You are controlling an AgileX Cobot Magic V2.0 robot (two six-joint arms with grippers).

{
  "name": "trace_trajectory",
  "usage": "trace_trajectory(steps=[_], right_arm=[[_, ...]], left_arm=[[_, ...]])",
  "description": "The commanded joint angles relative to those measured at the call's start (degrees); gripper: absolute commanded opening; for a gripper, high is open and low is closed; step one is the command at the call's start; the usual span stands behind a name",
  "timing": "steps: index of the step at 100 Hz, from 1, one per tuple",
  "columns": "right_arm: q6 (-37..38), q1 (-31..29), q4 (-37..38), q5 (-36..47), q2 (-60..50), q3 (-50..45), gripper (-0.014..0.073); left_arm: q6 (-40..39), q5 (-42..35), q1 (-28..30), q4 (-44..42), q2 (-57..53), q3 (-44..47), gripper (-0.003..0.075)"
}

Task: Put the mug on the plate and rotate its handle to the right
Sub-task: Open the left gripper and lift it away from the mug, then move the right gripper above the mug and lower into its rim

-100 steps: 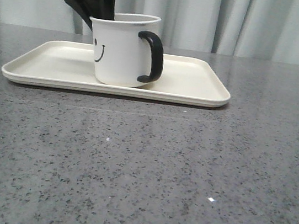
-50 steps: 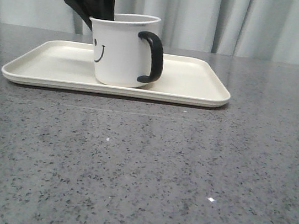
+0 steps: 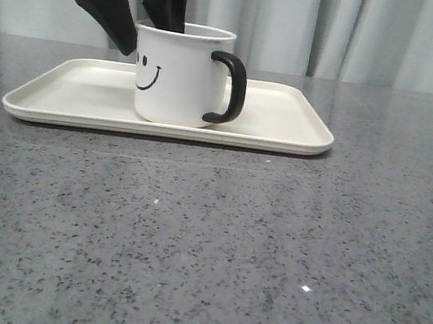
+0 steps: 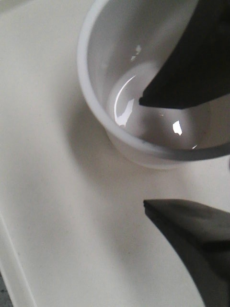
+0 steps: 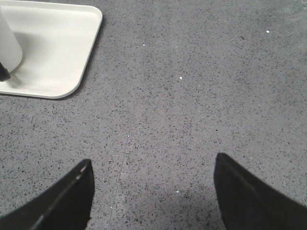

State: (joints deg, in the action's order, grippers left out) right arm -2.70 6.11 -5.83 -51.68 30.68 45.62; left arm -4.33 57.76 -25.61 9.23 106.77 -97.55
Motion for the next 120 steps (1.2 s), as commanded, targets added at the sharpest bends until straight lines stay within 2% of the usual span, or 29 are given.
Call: trace_trajectory(steps=[1, 35, 69, 90, 120], right_arm=[[0.1, -0.2, 0.0, 4.3, 0.8, 1.8, 0.0531], [0.1, -0.2, 0.1, 4.3, 0.8, 1.8, 0.0531], [0.1, -0.2, 0.4, 4.3, 0.8, 1.8, 0.0531], [0.1, -0.2, 0.4, 4.3, 0.8, 1.8, 0.0531], [0.1, -0.2, 0.4, 4.4, 0.8, 1.8, 0.0531]], left_arm=[[-0.2, -2.3, -0.5, 0.7, -2.6, -2.0, 0.0464], [-0.1, -2.0, -0.5, 0.0, -5.8, -3.7, 0.0463], [0.0, -2.0, -0.4, -6.9, -15.5, -1.3, 0.0463], [0.0, -5.1, 3.8, -7.0, -23.2, 8.8, 0.0463], [0.2, -11.5, 12.8, -7.0, -37.9, 30.7, 0.0463]])
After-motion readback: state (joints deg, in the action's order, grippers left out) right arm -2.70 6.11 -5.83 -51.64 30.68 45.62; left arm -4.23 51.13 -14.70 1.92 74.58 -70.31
